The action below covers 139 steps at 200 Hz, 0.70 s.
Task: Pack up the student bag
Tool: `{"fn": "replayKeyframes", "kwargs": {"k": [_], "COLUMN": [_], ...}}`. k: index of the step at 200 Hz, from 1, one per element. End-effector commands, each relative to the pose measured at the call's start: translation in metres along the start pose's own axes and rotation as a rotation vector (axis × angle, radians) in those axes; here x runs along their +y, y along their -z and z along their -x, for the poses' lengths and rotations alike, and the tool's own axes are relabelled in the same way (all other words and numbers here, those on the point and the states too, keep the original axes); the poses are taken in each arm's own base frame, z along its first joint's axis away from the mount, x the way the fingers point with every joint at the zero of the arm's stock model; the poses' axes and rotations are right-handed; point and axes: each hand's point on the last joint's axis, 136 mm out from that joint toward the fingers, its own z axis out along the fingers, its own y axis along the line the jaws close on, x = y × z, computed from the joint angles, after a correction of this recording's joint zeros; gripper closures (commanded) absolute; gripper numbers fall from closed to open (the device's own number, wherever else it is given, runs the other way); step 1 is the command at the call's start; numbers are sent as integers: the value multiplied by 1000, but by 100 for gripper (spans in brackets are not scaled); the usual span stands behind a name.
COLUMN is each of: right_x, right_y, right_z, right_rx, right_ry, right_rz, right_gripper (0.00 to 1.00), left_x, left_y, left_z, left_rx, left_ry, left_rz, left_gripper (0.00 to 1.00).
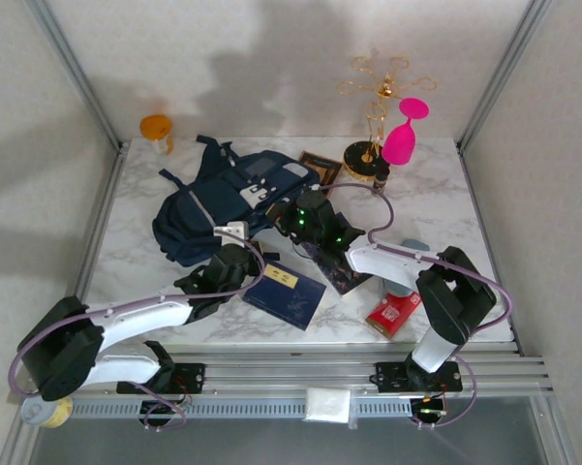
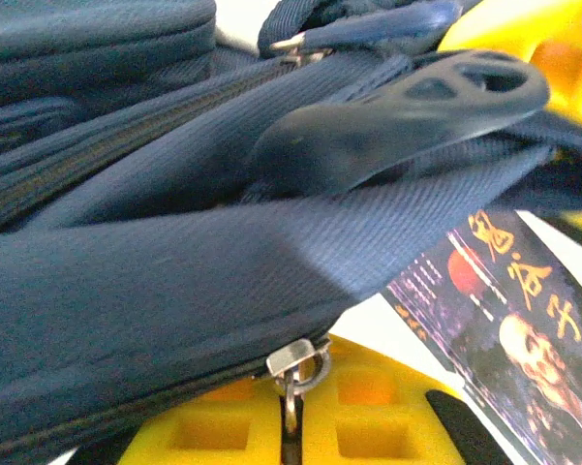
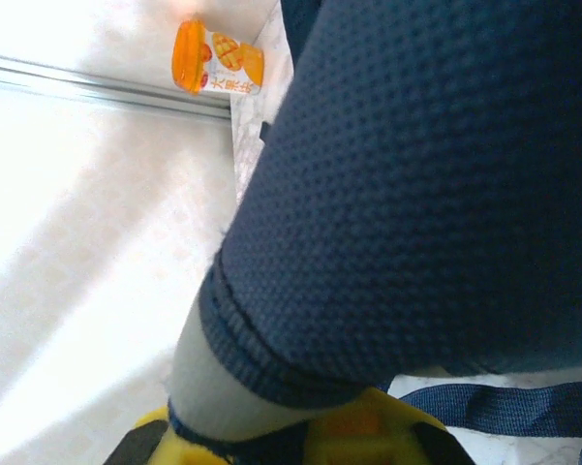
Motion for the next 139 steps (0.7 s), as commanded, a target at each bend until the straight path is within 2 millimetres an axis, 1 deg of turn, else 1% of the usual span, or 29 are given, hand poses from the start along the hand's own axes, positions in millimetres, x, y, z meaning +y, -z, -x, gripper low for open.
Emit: {"fn": "replayKeyframes", "kwargs": {"k": [1, 26, 32, 38, 40, 44, 50, 61, 85, 95, 110, 121, 123, 124, 134, 136, 139], "right_x": [57, 54, 54, 54, 52, 51, 50, 48, 45, 45, 42, 40, 39, 39, 31, 32, 27], "right_y": [16, 13, 10, 6, 7, 5, 2, -5, -21, -25, -27, -22, -20, -20, -11, -10, -8], "right_z": [34, 51, 52, 52, 61, 67, 70, 77, 86, 87, 83, 78, 77, 77, 73, 72, 71], "right_rx": [-55, -64, -60, -55, -69, -74, -69, -67, -60, -56, -29, -14, -10, -10, -3, -2, 1], "right_ry": [43, 52, 61, 70, 68, 73, 79, 81, 113, 128, 140, 160, 166, 166, 181, 184, 185], "right_rz": [153, 148, 138, 133, 129, 128, 127, 115, 89, 79, 64, 57, 52, 52, 24, 24, 12], "right_gripper": [100, 100, 100, 100, 100, 100, 100, 100, 100, 100, 90, 77, 73, 73, 60, 60, 57], "left_x": [4, 19, 20, 19, 18, 15, 11, 10, 12, 10, 6, 5, 5, 5, 4, 3, 1], "left_y": [15, 28, 31, 34, 35, 38, 41, 47, 54, 55, 54, 52, 51, 51, 48, 48, 47], "left_z": [-28, -36, -37, -38, -38, -39, -39, -38, -29, -24, -15, -8, -7, -6, 0, 1, 3], "left_rx": [111, 146, 152, 156, 159, 160, 161, 151, 120, 106, 86, 71, 67, 66, 50, 47, 44], "left_ry": [8, 9, 9, 12, 12, 14, 17, 24, 27, 29, 29, 33, 35, 36, 57, 60, 66], "left_rz": [-57, -15, -16, -34, -44, -64, -99, -126, -123, -128, -128, -112, -108, -105, -92, -94, -97], "left_gripper": [100, 100, 100, 100, 100, 100, 100, 100, 100, 100, 100, 100, 100, 100, 100, 100, 100]}}
